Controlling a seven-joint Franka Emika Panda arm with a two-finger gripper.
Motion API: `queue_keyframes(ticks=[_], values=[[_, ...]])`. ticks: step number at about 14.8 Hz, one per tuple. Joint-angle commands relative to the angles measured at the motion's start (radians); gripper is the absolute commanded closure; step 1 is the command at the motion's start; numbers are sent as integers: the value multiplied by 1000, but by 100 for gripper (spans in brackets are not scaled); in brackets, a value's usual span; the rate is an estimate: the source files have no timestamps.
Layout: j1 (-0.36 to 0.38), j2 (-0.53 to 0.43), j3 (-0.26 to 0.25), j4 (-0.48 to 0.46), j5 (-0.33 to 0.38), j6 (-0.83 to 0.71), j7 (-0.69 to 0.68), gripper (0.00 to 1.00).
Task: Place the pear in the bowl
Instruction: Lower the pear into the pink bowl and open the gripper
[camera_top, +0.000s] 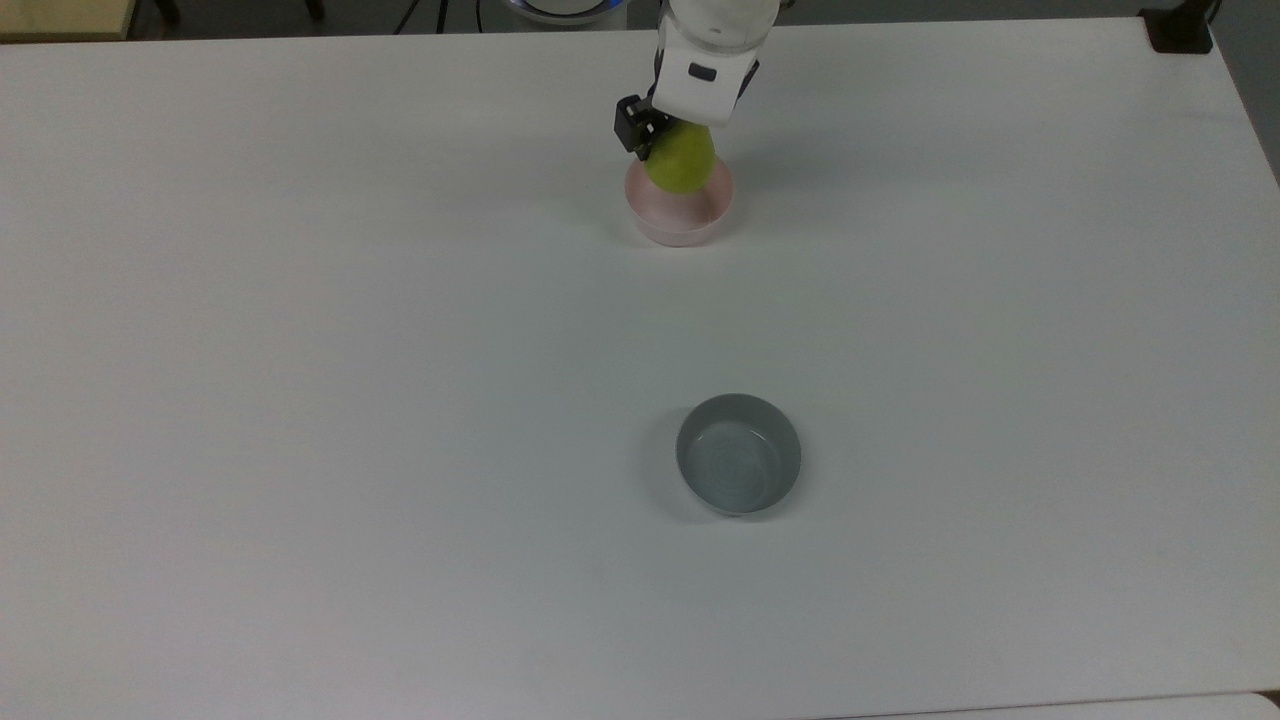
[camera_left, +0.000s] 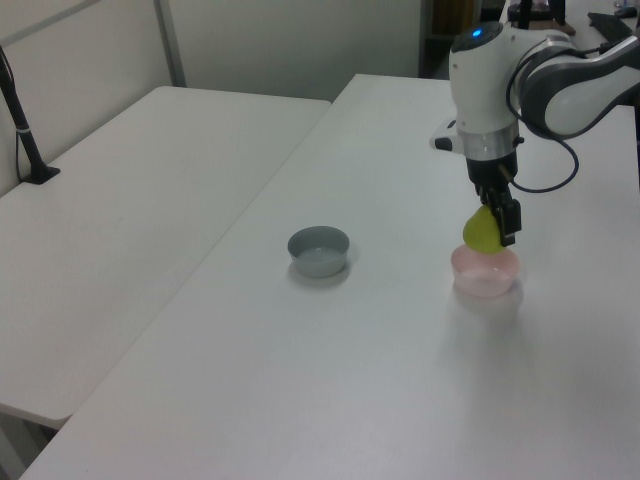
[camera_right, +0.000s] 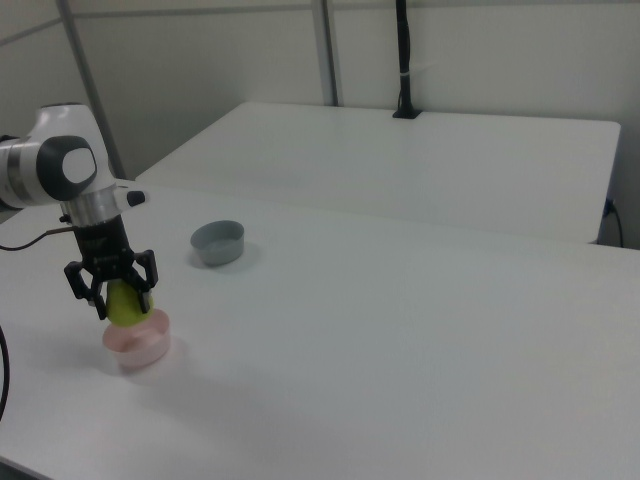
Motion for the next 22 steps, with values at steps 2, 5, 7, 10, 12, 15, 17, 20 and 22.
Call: queue_keyframes(ticks=[2, 5, 7, 10, 12, 15, 17, 20, 22], values=[[20, 54, -14, -9, 0, 52, 6, 73], [22, 87, -14, -8, 0, 71, 6, 73], [22, 90, -14, -9, 0, 71, 4, 71], [22, 99, -14, -6, 2, 71, 12, 17], [20, 100, -14, -5, 2, 72, 16, 0], [22, 90, -14, -3, 2, 65, 18, 0], [20, 67, -14, 1, 2, 54, 30, 0], [12, 24, -14, 29, 2, 17, 41, 0], [8, -13, -16, 72, 2, -27, 42, 0]])
